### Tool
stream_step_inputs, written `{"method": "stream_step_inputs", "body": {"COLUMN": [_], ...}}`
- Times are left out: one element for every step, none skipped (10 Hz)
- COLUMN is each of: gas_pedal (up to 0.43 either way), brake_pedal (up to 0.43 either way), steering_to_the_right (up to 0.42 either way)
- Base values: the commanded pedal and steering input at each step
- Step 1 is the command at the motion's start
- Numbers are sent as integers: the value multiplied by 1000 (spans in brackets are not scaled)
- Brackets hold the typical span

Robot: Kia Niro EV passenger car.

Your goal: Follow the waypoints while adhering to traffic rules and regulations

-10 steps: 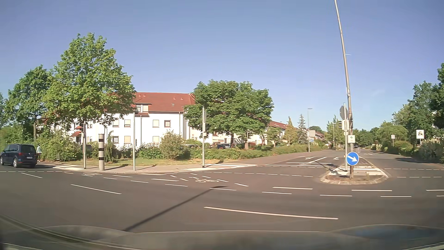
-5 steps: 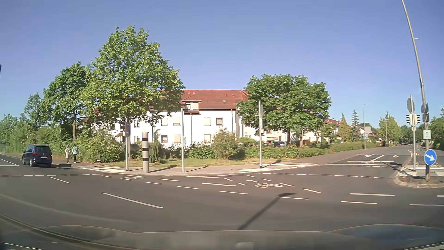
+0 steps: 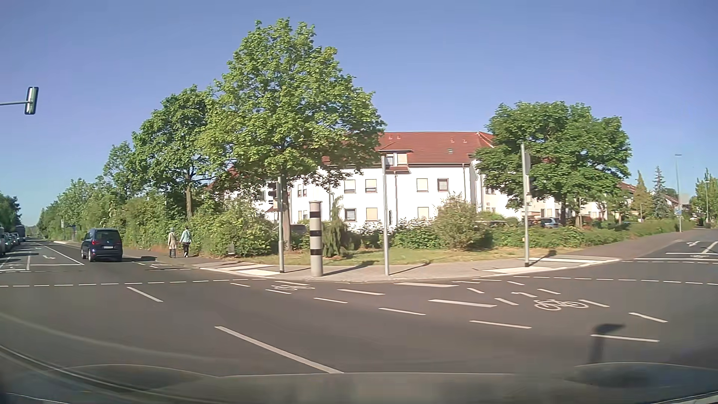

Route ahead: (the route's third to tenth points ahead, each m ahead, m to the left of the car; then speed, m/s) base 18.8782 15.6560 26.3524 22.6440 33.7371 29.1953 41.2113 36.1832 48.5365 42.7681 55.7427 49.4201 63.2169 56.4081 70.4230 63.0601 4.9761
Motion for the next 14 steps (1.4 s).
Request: {"method": "stream_step_inputs", "body": {"gas_pedal": [177,177,177,177,177,177,177,177,177,177,177,177,177,177], "brake_pedal": [0,0,0,0,0,0,0,0,0,0,0,0,0,0], "steering_to_the_right": [-293,-279,-259,-242,-228,-220,-214,-213,-212,-210,-207,-201,-195,-191]}}
